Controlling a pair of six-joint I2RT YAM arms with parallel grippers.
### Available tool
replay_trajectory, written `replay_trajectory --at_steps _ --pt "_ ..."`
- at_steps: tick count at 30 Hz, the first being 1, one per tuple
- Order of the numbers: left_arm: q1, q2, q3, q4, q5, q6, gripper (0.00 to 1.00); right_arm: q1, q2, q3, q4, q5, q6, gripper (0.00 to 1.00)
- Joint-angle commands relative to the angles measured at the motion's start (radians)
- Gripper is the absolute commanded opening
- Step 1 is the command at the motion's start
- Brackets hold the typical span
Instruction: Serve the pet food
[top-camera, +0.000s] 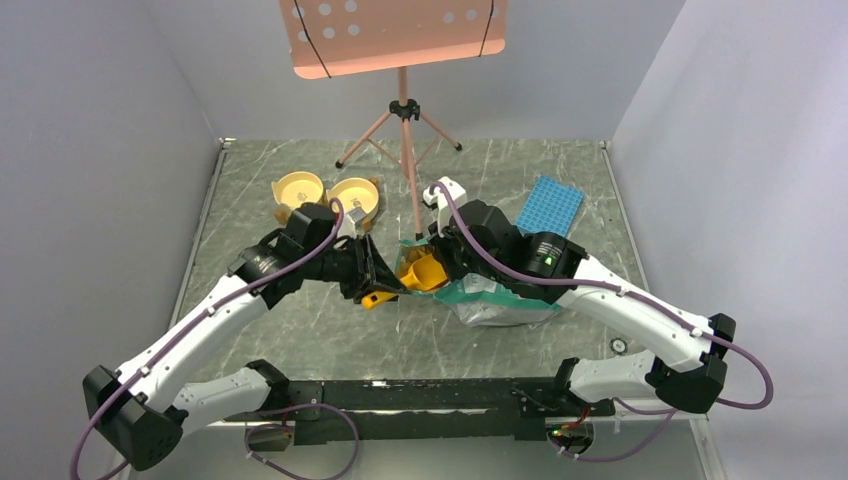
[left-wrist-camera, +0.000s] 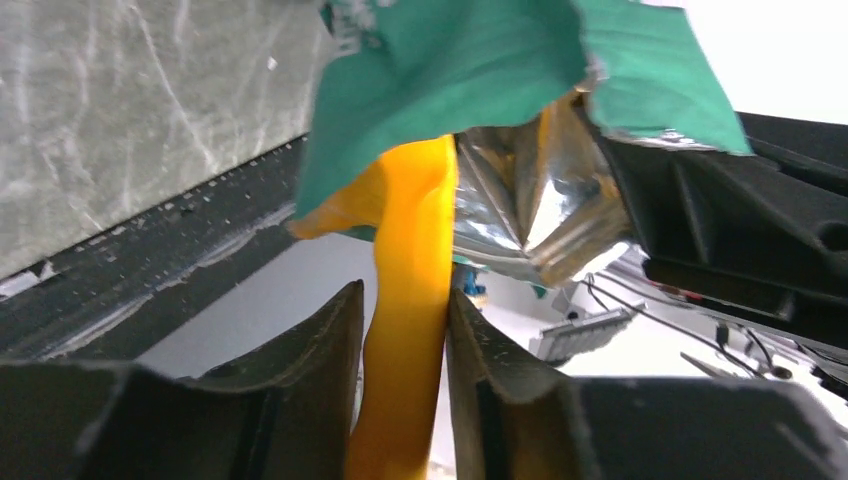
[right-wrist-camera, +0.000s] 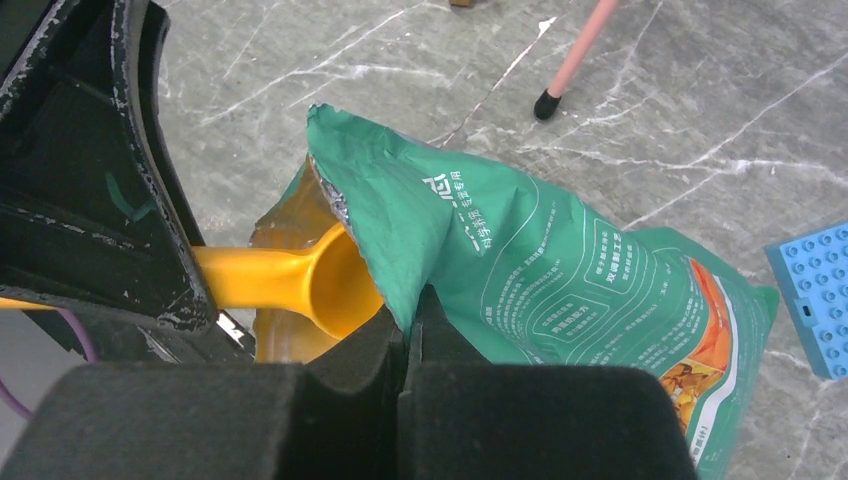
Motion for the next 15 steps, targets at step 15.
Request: replay_trajectory --at_steps 15 --pt "0.005 -0.091 -0.134 0.152 -0.184 -0.099 0.41 0.001 -0.034 0.080 0.178 0.014 0.034 0.00"
